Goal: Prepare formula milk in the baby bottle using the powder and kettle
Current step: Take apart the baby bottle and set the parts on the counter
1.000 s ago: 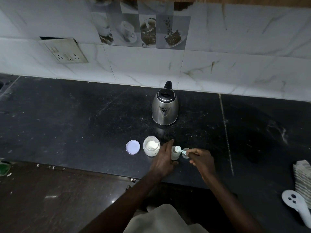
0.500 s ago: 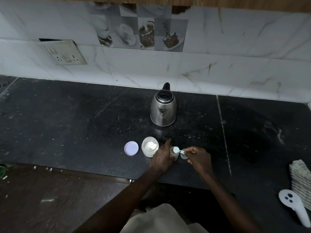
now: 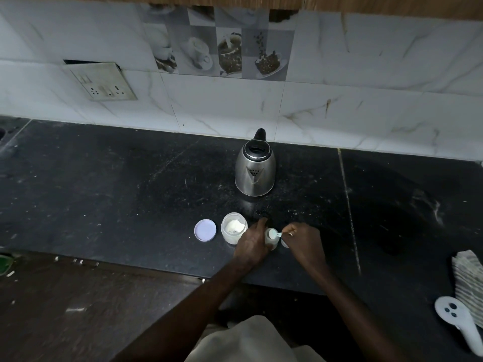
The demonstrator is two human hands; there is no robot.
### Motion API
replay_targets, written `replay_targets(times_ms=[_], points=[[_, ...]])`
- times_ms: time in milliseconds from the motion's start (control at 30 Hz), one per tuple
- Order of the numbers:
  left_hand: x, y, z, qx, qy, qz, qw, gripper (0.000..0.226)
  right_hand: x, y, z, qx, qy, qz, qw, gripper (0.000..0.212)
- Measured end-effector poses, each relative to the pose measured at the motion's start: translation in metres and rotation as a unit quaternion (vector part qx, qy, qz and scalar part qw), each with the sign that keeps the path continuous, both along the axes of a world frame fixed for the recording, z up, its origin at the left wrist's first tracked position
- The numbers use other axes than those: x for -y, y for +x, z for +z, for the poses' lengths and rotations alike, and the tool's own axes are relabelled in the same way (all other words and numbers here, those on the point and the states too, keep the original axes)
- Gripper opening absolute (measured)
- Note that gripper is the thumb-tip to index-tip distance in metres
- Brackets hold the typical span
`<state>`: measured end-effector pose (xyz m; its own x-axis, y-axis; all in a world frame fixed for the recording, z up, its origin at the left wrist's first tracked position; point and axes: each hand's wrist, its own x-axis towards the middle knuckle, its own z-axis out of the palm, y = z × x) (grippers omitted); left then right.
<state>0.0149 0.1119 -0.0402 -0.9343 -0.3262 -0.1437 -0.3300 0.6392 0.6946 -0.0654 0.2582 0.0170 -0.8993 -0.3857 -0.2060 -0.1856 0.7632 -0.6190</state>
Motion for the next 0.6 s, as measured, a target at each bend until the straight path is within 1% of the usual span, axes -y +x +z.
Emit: replay_targets(times_ms=[167,267,333,467,600], points=[[-0.001,-0.001,0.001,-0.005,-0.009,0.002,1.000,0.082,0.006,0.002,-0.005,-0.090,0.064,0.060,0.992,0.005],[-0.001,-0.002,0.002,-0.015,-0.014,0.003,1.000,0.078,0.007,0.006,-0.005,-0.151,0.128,0.124,0.972,0.012],[-0.001,-0.003,0.001,-0.020,-0.016,0.006,1.000,0.076,0.006,0.010,-0.005,-0.197,0.152,0.167,0.954,0.009],[-0.001,-0.003,-0.001,-0.030,-0.018,0.002,0.999,0.072,0.000,0.014,-0.011,-0.229,0.172,0.219,0.933,0.021],[-0.001,-0.003,0.000,-0.033,-0.020,0.000,0.999,0.070,-0.003,0.015,-0.014,-0.274,0.139,0.251,0.918,0.028]])
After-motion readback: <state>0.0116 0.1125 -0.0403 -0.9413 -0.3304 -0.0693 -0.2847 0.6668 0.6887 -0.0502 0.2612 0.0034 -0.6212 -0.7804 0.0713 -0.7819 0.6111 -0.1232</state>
